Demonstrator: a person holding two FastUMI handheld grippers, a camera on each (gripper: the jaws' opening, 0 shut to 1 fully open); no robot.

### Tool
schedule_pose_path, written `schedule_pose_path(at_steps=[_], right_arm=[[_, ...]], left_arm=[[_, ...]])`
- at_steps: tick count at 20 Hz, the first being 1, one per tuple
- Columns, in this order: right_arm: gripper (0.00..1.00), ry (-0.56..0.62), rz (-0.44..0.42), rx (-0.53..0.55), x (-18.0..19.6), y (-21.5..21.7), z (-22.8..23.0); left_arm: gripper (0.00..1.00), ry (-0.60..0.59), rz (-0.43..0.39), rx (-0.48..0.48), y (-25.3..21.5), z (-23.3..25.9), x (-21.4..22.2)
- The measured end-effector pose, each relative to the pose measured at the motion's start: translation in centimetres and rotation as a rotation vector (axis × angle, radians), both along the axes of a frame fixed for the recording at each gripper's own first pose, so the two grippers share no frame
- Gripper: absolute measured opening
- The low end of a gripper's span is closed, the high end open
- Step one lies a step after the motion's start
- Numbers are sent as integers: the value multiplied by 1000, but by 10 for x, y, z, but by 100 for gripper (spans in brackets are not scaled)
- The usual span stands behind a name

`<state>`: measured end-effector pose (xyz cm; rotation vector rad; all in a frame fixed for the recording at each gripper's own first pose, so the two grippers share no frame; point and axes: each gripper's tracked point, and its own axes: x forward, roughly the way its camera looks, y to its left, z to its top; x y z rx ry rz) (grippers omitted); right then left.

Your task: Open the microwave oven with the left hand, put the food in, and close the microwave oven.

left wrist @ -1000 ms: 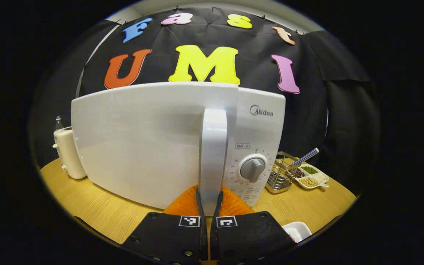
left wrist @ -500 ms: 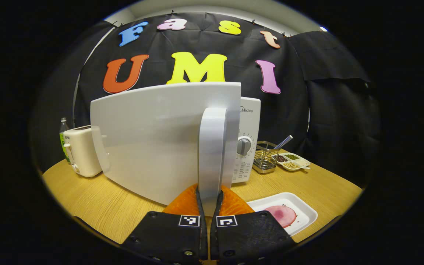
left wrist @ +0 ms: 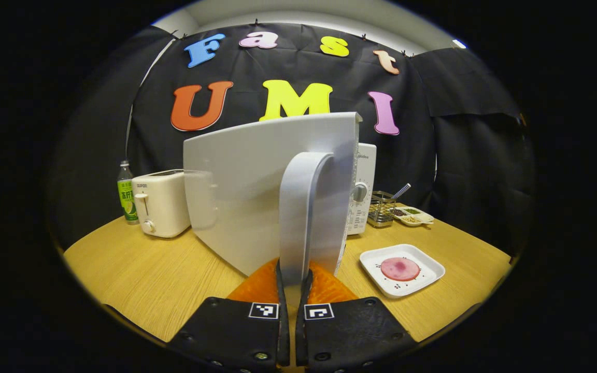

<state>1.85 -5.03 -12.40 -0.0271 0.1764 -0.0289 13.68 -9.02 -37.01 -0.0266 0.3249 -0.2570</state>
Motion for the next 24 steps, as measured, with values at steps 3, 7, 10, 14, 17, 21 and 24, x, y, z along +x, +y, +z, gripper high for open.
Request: schedule_pose_path(at_steps=[3, 7, 10, 14, 17, 21, 24], right_arm=[[91, 3, 34, -2, -9, 12, 1], [91, 0, 58, -40, -9, 30, -1], [100, 27, 76, -57, 4, 44, -16], [100, 102, 103, -90, 30, 69, -50], [100, 177, 136, -110, 54, 89, -78], [98, 293, 187, -126, 84, 112, -117], [98, 402, 235, -144, 104, 122, -145]], left_arm=[[7, -7, 27, 14, 35, 2, -17], [13, 18, 126, 74, 102, -4, -47], [34, 53, 208, 106, 152, -14, -85], [95, 39, 272, 41, 186, 10, -119], [95, -9, 334, -3, 207, 42, -135], [92, -74, 328, -9, 204, 86, -138], [92, -121, 312, 21, 198, 125, -133]])
